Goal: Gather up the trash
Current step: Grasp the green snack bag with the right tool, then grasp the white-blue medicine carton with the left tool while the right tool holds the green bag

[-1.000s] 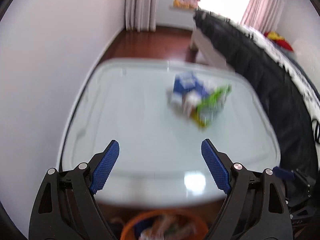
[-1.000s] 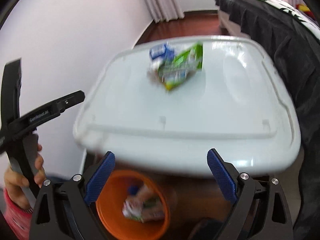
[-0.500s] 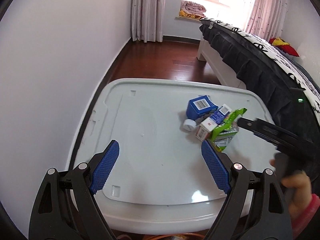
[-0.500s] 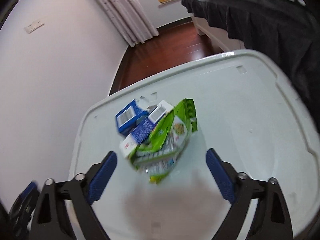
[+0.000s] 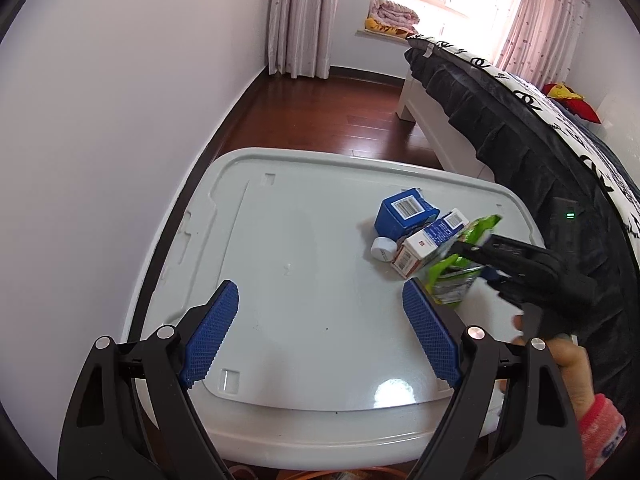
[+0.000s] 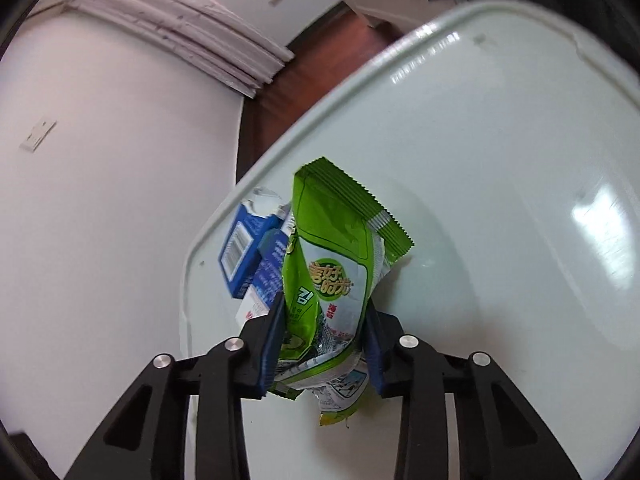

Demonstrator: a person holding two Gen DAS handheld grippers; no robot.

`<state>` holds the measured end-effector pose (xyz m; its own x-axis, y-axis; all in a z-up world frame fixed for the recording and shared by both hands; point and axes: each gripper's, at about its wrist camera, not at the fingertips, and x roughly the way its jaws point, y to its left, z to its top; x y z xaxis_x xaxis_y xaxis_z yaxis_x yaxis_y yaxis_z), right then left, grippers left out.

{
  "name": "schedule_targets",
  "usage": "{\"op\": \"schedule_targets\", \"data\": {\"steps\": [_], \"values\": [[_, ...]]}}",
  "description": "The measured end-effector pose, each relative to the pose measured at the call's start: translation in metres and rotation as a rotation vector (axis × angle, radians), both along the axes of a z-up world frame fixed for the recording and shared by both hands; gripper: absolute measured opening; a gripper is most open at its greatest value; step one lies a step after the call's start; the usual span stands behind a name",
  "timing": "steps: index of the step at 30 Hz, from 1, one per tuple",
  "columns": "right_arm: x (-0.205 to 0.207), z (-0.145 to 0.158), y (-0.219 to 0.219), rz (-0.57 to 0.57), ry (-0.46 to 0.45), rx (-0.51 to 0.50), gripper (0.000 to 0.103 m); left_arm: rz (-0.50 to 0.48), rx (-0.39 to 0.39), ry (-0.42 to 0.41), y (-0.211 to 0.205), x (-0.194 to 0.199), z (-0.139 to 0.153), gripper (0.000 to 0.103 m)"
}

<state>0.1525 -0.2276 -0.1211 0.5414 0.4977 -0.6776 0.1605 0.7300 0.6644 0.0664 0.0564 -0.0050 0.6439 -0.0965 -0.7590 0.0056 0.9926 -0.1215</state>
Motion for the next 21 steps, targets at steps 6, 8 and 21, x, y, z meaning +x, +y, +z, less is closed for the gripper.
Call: {"op": "schedule_targets", "data": {"steps": [6,8,21], "values": [[-0.04,0.057,-0.013,0.103,-0.106,-0.158,0.032,-0.028,0.037,0.019,-0.004,0.002,-0.008,0.082],[-0.063,0.077,-0.02,0.136,-0.157,-0.185,0.032,-0.056,0.054,0.023,-0.009,0.004,-0.012,0.082],[-0.134,0.1,-0.07,0.22,-0.264,-0.126,0.034,-0.433,0.197,-0.053,-0.088,0.051,-0.07,0.082]]}}
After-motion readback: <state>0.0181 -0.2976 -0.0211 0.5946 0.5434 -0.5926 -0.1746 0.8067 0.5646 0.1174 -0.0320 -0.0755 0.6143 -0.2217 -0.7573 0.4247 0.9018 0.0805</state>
